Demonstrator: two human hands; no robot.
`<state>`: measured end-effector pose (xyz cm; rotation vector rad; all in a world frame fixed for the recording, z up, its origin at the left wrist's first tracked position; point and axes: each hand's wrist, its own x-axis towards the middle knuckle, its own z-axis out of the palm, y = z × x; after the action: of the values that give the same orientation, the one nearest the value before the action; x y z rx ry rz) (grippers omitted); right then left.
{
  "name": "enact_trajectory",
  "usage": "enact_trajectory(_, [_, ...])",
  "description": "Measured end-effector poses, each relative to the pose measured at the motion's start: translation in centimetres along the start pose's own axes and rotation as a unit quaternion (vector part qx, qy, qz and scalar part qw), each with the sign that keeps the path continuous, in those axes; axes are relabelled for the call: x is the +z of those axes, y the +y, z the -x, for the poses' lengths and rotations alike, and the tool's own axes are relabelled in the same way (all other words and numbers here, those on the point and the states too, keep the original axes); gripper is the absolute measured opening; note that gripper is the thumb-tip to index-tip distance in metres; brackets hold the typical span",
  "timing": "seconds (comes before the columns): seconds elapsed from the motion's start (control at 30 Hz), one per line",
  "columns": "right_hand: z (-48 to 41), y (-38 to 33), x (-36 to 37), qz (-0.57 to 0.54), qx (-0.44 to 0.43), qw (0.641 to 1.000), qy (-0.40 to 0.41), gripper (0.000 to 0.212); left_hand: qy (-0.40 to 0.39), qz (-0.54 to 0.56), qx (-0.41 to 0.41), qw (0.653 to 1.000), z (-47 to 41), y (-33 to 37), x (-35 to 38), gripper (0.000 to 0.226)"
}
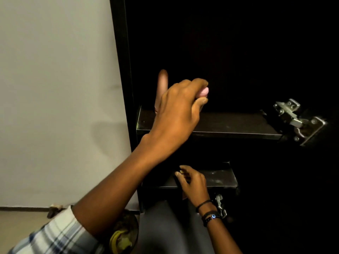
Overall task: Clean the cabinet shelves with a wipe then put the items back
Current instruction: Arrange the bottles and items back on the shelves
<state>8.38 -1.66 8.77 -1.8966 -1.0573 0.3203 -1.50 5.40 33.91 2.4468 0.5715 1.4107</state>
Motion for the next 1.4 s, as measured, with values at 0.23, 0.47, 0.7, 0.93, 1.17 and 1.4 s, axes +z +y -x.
enact_trajectory(0.23, [0.4,1.5,-2.1,0.004,0.012,0.999,0.051,0.026,-0.002,-0.074,-0.014,0.997,-0.3,-0.3,1.2,0.019])
enact_trajectory(0.47, [1.8,2.8,-2.9,0.017,0.014,0.996,0.091,0.025,-0.002,-0.100,0.010,0.995,0.0,-0.9,1.8,0.035])
enact_trajectory(0.7, [4.4,4.2,-3.5,0.022,0.013,0.988,0.152,0.023,0.022,-0.089,0.040,0.995,1.3,-1.4,1.3,0.041])
enact_trajectory(0.93, [8.6,8.4,-3.9,0.085,0.159,0.963,0.201,0.022,-0.021,0.023,0.130,0.991,10.5,1.4,3.4,0.027])
enact_trajectory(1.17, [11.1,12.4,-3.5,0.133,0.307,0.940,0.074,0.040,-0.353,0.036,-0.014,0.935,21.8,-2.6,10.9,0.031])
enact_trajectory(1.4, [10.4,13.8,-3.5,0.229,0.286,0.926,-0.090,0.054,-0.534,0.039,-0.134,0.834,28.5,-8.1,17.9,0.061])
